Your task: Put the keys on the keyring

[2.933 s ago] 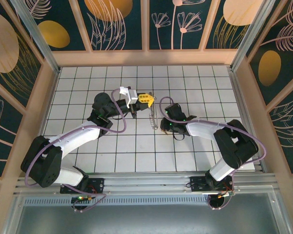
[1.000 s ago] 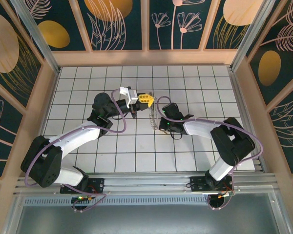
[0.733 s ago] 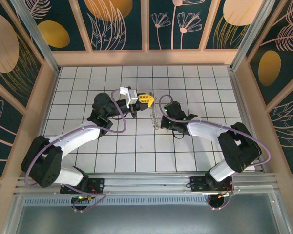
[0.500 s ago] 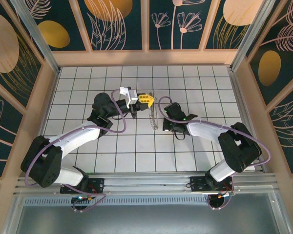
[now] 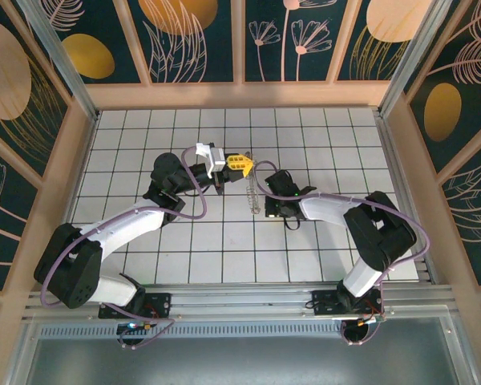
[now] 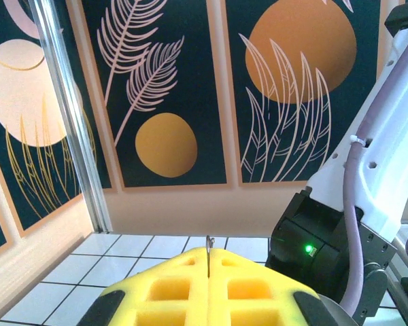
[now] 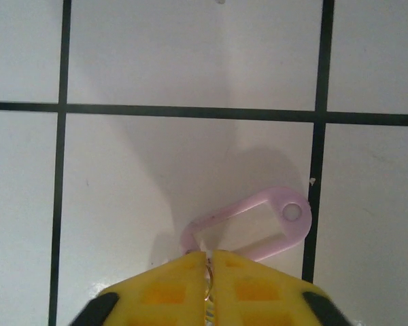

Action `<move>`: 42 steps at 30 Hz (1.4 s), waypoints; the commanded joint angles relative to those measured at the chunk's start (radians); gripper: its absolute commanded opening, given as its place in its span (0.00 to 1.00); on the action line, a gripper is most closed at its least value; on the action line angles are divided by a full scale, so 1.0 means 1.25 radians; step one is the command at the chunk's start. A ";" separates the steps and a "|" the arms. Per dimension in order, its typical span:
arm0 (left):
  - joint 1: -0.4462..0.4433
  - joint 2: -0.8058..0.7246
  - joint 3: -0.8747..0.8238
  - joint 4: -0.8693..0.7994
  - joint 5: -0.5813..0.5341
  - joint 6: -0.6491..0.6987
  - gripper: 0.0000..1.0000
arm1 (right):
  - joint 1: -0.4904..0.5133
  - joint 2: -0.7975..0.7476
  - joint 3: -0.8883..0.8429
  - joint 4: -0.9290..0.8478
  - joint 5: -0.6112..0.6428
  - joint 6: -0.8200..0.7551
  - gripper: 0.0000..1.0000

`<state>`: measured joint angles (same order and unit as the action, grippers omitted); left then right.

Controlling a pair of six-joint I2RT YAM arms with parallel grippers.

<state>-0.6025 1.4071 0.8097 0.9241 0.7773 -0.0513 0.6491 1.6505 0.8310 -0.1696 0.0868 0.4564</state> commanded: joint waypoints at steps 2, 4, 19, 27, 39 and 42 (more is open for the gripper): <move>-0.004 -0.023 -0.002 0.052 0.011 -0.013 0.00 | 0.005 -0.038 0.008 -0.015 0.017 0.022 0.24; -0.004 -0.025 -0.004 0.057 0.011 -0.013 0.00 | 0.005 -0.064 0.003 -0.023 0.012 0.040 0.27; -0.004 -0.023 -0.007 0.074 0.014 -0.017 0.00 | 0.012 -0.045 -0.039 0.004 -0.013 0.136 0.32; -0.004 -0.025 -0.010 0.078 0.014 -0.018 0.00 | 0.024 -0.004 -0.019 0.008 -0.004 0.134 0.32; -0.004 -0.019 -0.007 0.093 0.021 -0.027 0.00 | 0.039 0.007 0.011 -0.004 0.015 0.131 0.31; -0.004 -0.016 -0.005 0.095 0.021 -0.029 0.00 | 0.040 0.018 0.016 -0.004 0.013 0.129 0.31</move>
<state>-0.6025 1.4067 0.8013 0.9699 0.7818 -0.0727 0.6910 1.6505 0.8223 -0.1680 0.0895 0.6094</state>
